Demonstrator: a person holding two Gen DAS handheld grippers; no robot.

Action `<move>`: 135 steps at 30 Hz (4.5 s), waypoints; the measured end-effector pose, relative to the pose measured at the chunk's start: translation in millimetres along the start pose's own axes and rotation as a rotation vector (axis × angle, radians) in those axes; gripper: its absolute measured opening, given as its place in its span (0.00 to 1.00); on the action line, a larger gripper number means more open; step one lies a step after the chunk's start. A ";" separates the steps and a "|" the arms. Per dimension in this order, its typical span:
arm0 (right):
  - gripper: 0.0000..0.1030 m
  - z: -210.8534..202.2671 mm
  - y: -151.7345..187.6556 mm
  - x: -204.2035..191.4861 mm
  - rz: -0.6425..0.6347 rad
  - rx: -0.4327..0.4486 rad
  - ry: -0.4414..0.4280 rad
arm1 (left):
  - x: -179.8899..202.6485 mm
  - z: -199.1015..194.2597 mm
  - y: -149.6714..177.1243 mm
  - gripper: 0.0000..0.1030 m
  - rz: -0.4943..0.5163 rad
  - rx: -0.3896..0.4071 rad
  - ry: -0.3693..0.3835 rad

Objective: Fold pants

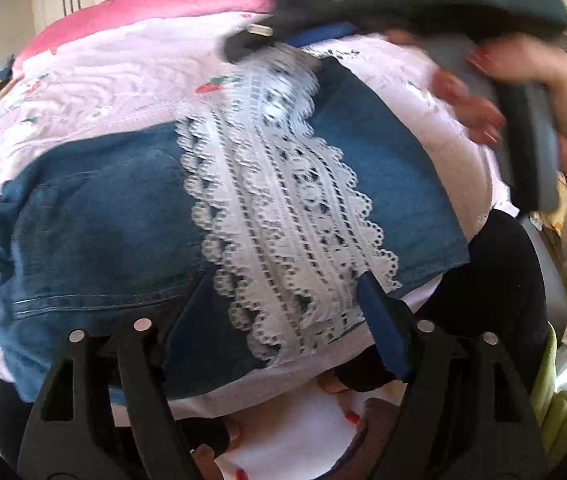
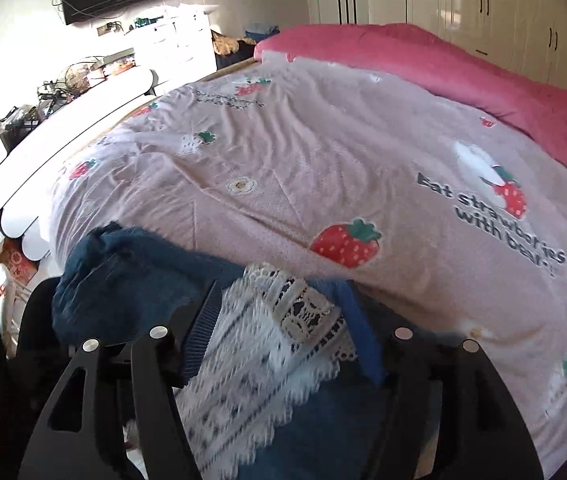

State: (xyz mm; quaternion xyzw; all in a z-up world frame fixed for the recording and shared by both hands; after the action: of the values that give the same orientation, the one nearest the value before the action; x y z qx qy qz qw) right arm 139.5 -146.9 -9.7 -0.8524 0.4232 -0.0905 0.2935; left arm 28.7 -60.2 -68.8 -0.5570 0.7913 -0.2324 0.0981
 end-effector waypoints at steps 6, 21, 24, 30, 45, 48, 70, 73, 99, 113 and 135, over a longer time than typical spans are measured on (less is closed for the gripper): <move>0.61 -17.2 36.0 -8.9 -0.028 0.000 0.076 | -13.8 -16.9 7.2 0.71 -0.026 0.026 -0.028; 0.63 -16.6 20.3 -5.8 -0.008 0.079 0.174 | -45.3 -41.9 14.0 0.76 -0.115 0.055 -0.069; 0.64 -44.4 11.6 3.6 0.029 0.158 0.129 | -38.7 -42.7 13.1 0.76 -0.103 0.063 -0.054; 0.63 -14.5 23.5 -2.7 -0.023 0.001 0.115 | -6.9 -34.9 0.0 0.76 -0.029 0.095 0.007; 0.52 76.6 3.6 -0.8 0.084 -0.191 0.036 | 4.4 9.9 10.5 0.66 -0.010 -0.004 0.061; 0.53 64.6 -0.4 -5.5 0.067 -0.176 0.058 | 0.9 0.0 13.8 0.68 -0.026 0.004 0.071; 0.90 17.3 -62.1 -94.9 -0.137 -0.005 -0.035 | -121.0 -95.6 43.4 0.91 -0.342 0.163 -0.214; 0.91 32.4 -68.9 -109.0 -0.178 -0.040 -0.055 | -123.7 -97.3 45.7 0.91 -0.353 0.165 -0.197; 0.20 101.6 -67.5 -138.0 -0.227 -0.264 -0.401 | -146.4 -47.7 69.4 0.90 -0.584 0.091 0.098; 0.19 18.4 -63.3 -75.1 -0.148 -0.048 -0.505 | -140.6 -48.5 23.5 0.36 -0.503 0.224 0.401; 0.31 -27.3 27.7 71.7 0.170 0.091 -0.391 | 10.1 -33.9 -57.6 0.51 -0.103 0.160 0.214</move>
State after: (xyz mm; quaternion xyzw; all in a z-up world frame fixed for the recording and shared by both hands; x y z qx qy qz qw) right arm 154.9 -227.0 -10.3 -0.8009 0.4240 0.0826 0.4147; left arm 59.1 -76.5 -10.7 -0.5592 0.7467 -0.3574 0.0450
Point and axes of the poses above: each gripper's, at about its wrist camera, not at the fingertips, and z roughly the way its jaws point, x to its right, y to its underside, the point moved 3 cm from there along z, roughly the way its jaws point, and after that the axes turned 8 degrees about -x, right-handed, at the moved point
